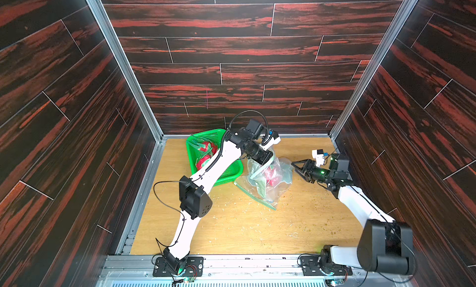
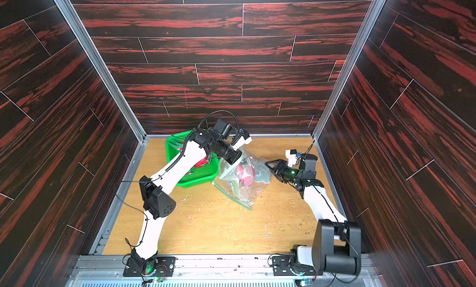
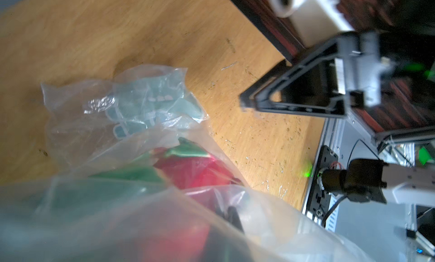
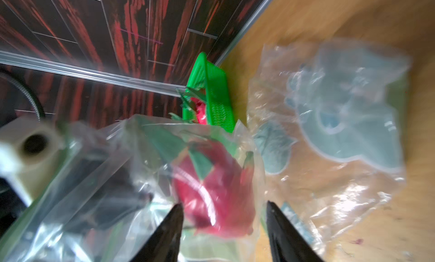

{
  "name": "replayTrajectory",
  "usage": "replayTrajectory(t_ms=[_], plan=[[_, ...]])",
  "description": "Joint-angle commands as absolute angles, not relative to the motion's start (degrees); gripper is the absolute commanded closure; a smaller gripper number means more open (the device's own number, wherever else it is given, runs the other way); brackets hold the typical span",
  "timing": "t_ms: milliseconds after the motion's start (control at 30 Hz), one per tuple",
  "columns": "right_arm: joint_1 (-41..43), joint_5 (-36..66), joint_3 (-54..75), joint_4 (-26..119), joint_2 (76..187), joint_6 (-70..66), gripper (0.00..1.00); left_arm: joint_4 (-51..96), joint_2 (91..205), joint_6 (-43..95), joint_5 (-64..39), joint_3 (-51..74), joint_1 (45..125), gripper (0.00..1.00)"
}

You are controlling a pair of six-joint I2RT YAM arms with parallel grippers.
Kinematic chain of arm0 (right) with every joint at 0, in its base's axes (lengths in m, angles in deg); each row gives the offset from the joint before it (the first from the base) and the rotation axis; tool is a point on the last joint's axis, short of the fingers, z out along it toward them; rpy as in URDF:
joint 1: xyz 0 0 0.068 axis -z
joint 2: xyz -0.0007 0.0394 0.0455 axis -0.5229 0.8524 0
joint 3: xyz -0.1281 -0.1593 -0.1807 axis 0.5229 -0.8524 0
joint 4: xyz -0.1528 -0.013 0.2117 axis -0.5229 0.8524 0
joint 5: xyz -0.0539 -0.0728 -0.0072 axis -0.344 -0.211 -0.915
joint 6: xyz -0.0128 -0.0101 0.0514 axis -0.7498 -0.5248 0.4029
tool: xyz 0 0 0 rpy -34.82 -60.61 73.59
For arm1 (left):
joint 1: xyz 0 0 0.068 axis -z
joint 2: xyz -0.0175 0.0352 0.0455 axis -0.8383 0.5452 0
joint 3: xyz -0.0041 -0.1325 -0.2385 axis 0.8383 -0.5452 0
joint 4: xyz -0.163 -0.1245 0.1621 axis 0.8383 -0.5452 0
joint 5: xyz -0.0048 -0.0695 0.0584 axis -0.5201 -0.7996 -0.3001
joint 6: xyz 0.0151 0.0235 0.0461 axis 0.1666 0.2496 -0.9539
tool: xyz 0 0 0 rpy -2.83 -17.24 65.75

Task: Open the zip-top bag and take out the dragon fruit
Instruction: Pick up the dragon fruit from the zipper food storage bag.

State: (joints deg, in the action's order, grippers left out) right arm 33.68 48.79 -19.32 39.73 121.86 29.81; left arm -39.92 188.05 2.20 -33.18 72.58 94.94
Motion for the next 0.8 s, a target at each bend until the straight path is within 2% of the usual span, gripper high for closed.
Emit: replayTrajectory(t_ms=[0, 267, 767], plan=[[34.0, 55.6, -21.0, 27.3, 123.5, 39.4, 0.35, -36.5, 178.5, -4.9, -35.6, 69.7, 95.5, 1.00], [34.2, 59.7, -25.7, 5.1, 127.3, 56.0, 0.28, -30.2, 172.9, -6.8, -38.5, 61.7, 95.7, 1.00], [31.1, 60.6, -24.5, 3.7, 129.3, 59.3, 0.27, -27.3, 172.7, -6.6, -39.0, 60.8, 96.7, 1.00]])
